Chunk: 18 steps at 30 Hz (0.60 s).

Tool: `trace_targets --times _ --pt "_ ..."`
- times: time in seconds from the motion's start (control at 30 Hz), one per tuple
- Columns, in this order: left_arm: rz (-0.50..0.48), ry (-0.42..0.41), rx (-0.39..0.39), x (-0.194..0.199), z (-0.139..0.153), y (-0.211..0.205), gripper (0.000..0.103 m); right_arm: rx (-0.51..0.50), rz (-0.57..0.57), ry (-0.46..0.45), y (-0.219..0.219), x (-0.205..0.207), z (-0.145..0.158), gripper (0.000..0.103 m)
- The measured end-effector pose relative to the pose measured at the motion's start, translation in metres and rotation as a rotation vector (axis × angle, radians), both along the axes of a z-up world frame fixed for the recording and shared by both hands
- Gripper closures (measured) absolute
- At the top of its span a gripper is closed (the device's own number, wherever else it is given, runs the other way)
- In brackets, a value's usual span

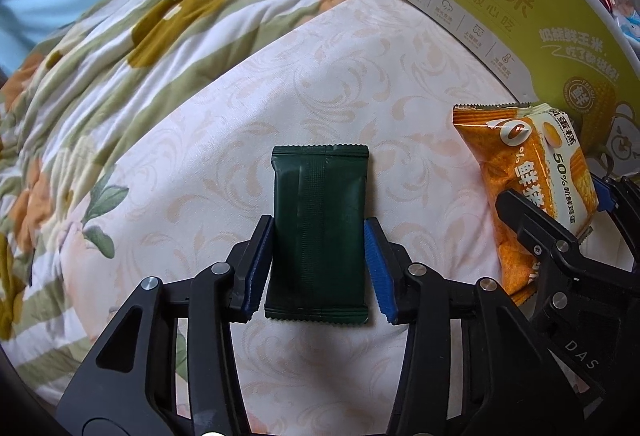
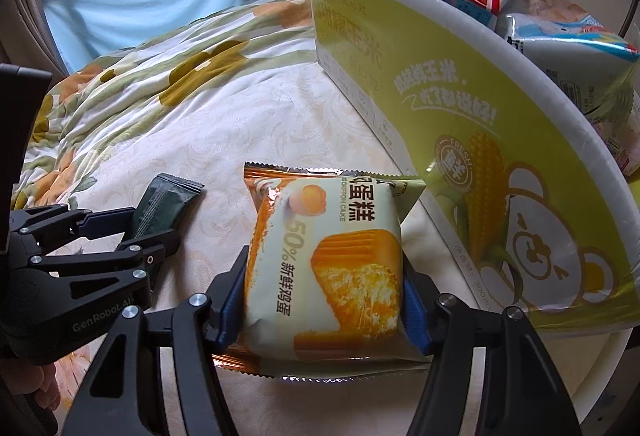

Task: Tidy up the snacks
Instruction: 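Lift both held packets and carry them over the yellow box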

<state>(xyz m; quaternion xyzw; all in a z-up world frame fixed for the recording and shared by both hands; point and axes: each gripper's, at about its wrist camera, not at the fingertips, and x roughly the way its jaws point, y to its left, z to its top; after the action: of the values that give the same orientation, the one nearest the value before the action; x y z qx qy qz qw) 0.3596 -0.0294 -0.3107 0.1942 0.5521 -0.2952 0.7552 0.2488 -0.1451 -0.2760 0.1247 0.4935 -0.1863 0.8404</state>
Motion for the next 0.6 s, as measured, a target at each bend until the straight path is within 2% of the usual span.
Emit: trace_targets --times 0.13,0.27,0.47,0.6 --pt "0.037 -0.010 -0.031 -0.003 0.015 0.012 0.062 0.002 0.019 -0.010 0.004 -0.002 0.006 0.044" --pt "0.075 -0.038 -0.080 -0.008 0.050 0.024 0.062 -0.001 0.052 -0.044 0.011 -0.004 0.023 0.044" --pt "0.113 -0.106 -0.150 -0.022 0.123 0.033 0.062 -0.016 0.131 -0.152 0.020 -0.009 0.087 0.044" --pt "0.122 -0.157 -0.190 -0.034 0.169 0.024 0.062 -0.016 0.166 -0.229 0.008 -0.018 0.137 0.044"
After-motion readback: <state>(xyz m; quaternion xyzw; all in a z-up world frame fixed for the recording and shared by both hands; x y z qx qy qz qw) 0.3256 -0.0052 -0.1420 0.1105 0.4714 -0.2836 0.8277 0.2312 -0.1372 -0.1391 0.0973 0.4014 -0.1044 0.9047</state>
